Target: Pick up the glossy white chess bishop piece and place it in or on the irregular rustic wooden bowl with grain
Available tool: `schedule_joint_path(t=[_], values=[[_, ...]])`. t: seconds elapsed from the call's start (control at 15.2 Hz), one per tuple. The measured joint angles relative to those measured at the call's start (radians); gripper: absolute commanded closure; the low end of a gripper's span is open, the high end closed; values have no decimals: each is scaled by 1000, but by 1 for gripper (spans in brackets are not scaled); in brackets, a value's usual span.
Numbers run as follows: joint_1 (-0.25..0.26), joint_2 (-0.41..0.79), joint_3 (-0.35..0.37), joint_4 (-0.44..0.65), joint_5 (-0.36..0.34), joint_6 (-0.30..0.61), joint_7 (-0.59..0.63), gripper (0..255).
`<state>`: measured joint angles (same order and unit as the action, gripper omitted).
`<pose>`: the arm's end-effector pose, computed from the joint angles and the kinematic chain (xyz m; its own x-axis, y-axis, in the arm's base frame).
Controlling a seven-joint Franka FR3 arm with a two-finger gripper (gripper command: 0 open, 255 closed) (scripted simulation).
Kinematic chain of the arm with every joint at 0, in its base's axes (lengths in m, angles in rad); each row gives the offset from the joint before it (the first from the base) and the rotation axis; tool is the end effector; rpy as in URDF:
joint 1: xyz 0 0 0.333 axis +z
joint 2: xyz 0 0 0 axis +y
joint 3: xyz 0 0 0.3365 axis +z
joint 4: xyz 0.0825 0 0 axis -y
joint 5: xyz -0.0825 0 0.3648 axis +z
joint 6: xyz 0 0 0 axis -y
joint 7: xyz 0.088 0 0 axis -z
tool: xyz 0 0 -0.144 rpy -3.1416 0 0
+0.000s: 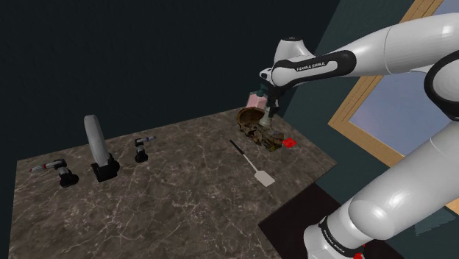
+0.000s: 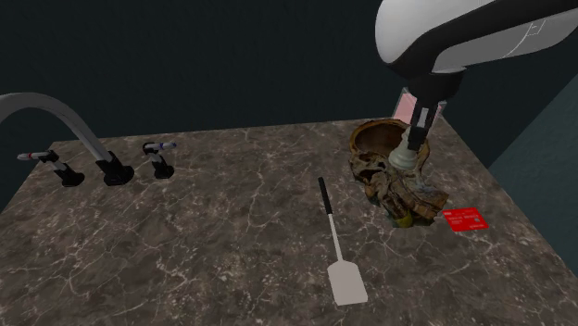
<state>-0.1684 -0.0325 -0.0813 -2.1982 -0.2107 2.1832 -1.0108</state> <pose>0.4919 -0.1401 0.3946 0.6353 0.7593 -0.1407 0.7721 -0.6281 0.0967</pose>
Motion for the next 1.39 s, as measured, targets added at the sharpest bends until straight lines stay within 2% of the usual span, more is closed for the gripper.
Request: schedule_joint_path(t=[0.2, 0.26, 0.66, 0.99, 1.39], values=[[0, 0, 0, -1, 0, 1, 0, 255], [0, 0, 0, -1, 0, 1, 0, 0], [0, 0, 0, -1, 0, 1, 0, 0], [11, -48, 12, 65, 11, -114, -2, 0], [11, -52, 11, 70, 11, -123, -5, 0]])
